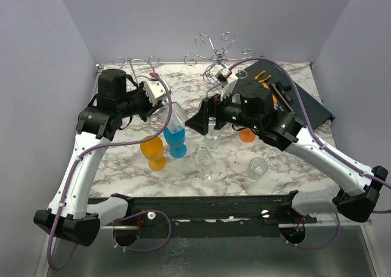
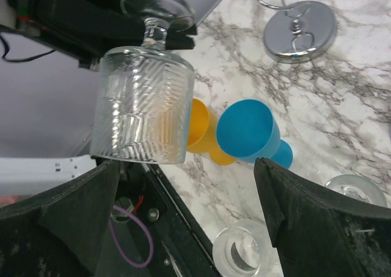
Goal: Place the wine glass upside down on the wine glass rack
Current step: Turn the wine glass upside down at the wine rack.
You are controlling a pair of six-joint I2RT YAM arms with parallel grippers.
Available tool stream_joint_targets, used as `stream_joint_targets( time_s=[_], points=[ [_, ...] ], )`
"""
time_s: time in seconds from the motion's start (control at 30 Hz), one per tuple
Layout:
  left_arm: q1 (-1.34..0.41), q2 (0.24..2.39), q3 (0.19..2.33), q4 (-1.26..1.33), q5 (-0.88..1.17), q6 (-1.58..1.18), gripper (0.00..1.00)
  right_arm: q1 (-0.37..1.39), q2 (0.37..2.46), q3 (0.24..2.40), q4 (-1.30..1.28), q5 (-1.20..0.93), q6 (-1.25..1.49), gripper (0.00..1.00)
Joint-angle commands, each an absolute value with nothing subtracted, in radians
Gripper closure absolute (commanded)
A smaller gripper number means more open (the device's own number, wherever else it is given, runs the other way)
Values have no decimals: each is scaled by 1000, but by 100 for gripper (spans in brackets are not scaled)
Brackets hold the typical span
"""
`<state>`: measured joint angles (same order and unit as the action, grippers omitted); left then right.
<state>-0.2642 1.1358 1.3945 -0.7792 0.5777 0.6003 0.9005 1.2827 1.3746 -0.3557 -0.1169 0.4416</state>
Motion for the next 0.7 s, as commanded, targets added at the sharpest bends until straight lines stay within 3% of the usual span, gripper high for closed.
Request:
stream_joint_targets(
  time_s=[0.0,0.27,0.67],
  points=[
    [-280,1082,1405,-729,545,820,100,903,1288,1451,-427,-311,365,0],
    [-317,1010,1355,-624,517,971,100,903,1400,1514,-321,-412,390,0],
    [-340,973,1304,-558,494,1077,100,904,1474,1399,-34,-462,445,0]
  ],
)
